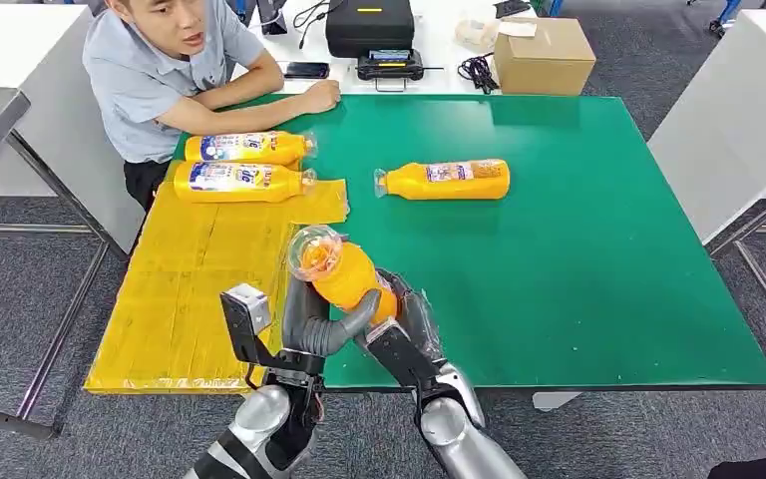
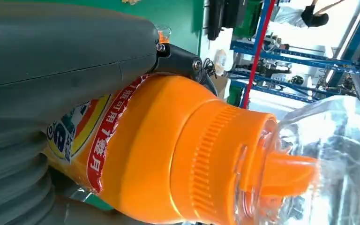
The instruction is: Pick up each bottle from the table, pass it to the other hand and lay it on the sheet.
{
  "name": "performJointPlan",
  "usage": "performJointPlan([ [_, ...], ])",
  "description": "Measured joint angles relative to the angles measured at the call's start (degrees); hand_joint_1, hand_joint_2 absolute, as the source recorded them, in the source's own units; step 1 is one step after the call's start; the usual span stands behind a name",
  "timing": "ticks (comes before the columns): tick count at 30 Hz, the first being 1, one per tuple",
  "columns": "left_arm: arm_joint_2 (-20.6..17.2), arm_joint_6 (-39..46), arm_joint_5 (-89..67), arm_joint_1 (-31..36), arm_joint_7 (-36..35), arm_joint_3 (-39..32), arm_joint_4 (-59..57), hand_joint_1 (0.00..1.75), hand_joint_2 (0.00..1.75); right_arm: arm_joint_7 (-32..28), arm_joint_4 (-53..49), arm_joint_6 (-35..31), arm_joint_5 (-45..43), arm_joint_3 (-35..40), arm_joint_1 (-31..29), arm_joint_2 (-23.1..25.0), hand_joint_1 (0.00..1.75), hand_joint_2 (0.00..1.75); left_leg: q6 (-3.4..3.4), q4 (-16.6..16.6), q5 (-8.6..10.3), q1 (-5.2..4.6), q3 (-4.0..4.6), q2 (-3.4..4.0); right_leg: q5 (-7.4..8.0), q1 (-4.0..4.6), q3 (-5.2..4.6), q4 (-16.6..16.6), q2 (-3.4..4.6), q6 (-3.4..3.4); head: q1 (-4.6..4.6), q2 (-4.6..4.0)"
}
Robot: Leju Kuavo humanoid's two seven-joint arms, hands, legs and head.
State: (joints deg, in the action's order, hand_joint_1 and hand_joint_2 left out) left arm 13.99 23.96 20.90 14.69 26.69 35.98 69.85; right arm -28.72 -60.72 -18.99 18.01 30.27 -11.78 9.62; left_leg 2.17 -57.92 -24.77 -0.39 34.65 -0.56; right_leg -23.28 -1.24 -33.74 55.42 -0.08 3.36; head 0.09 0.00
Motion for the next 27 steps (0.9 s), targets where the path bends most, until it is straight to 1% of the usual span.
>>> performJointPlan([
  [1, 0.0, 0.0, -0.4, -0.1, 0.2, 0.0, 0.0, 1.75, 1.75, 0.2, 0.1, -0.1, 0.0, 0.0, -0.1, 0.0, 0.05, 1.75, 0.0, 0.0, 0.0, 0.0, 0.0, 0.0, 0.0, 0.0, 0.0, 0.0, 0.0, 0.0, 0.0, 0.0],
  [2, 0.0, 0.2, -0.7, -0.2, 0.3, 0.0, 0.1, 1.75, 1.75, 0.4, 0.2, -0.3, 0.0, -0.1, -0.1, -0.1, 0.0, 1.75, 0.0, 0.0, 0.0, 0.0, 0.0, 0.0, 0.0, 0.0, 0.0, 0.0, 0.0, 0.0, 0.0, 0.0],
  [9, 0.0, 0.2, -1.0, -0.7, -0.1, -0.2, 1.1, 1.75, 1.75, 0.7, 1.0, -0.7, -0.9, -1.1, -0.1, -0.2, 0.0, 1.75, 0.0, 0.0, 0.0, 0.0, 0.0, 0.01, 0.0, 0.0, 0.0, 0.0, 0.0, 0.0, 0.0, 0.0],
  [13, -0.1, 2.4, -2.9, -1.4, -0.2, -0.6, 1.8, 1.75, 1.75, 1.8, 1.3, -1.9, -0.4, -2.2, 0.5, -0.5, 0.0, 1.75, 0.0, 0.0, 0.0, 0.0, 0.0, -0.02, 0.0, 0.0, 0.0, 0.0, -0.01, 0.0, 0.0, 0.0],
  [18, -0.9, 3.0, -5.7, -2.8, -1.1, -2.5, 3.1, 1.75, 1.75, 2.1, 1.5, -4.8, 0.7, -5.4, 2.5, -1.0, 0.0, 1.75, 0.0, 0.0, 0.0, 0.0, 0.01, -0.01, 0.0, 0.0, 0.0, 0.0, -0.01, 0.0, 0.0, 0.0],
  [24, -1.4, 0.4, -6.3, -4.7, -3.0, -4.6, 5.8, 1.75, 1.75, 1.7, 1.5, -6.4, 2.4, -9.4, 4.4, -1.1, 0.0, 1.75, 0.0, 0.0, 0.0, 0.0, 0.01, -0.01, 0.0, 0.0, -0.01, 0.0, -0.01, 0.0, 0.0, 0.0],
  [25, -1.5, 0.9, -7.3, -4.8, -2.9, -4.7, 6.1, 1.75, 1.75, 1.6, 1.4, -6.8, 2.7, -10.0, 4.6, -1.1, 0.0, 1.75, 0.0, 0.0, 0.0, 0.0, 0.01, -0.02, 0.0, 0.0, -0.01, 0.0, -0.01, 0.0, 0.0, 0.0],
  [27, -1.8, 4.5, -12.6, -4.9, -2.4, -4.7, 6.4, 1.75, 1.75, 1.2, 1.2, -7.6, 3.6, -10.8, 5.3, -1.1, 0.0, 1.75, 0.0, 0.0, 0.0, 0.0, 0.01, 0.0, 0.0, 0.0, -0.01, 0.0, 0.0, 0.0, 0.0, 0.0],
])
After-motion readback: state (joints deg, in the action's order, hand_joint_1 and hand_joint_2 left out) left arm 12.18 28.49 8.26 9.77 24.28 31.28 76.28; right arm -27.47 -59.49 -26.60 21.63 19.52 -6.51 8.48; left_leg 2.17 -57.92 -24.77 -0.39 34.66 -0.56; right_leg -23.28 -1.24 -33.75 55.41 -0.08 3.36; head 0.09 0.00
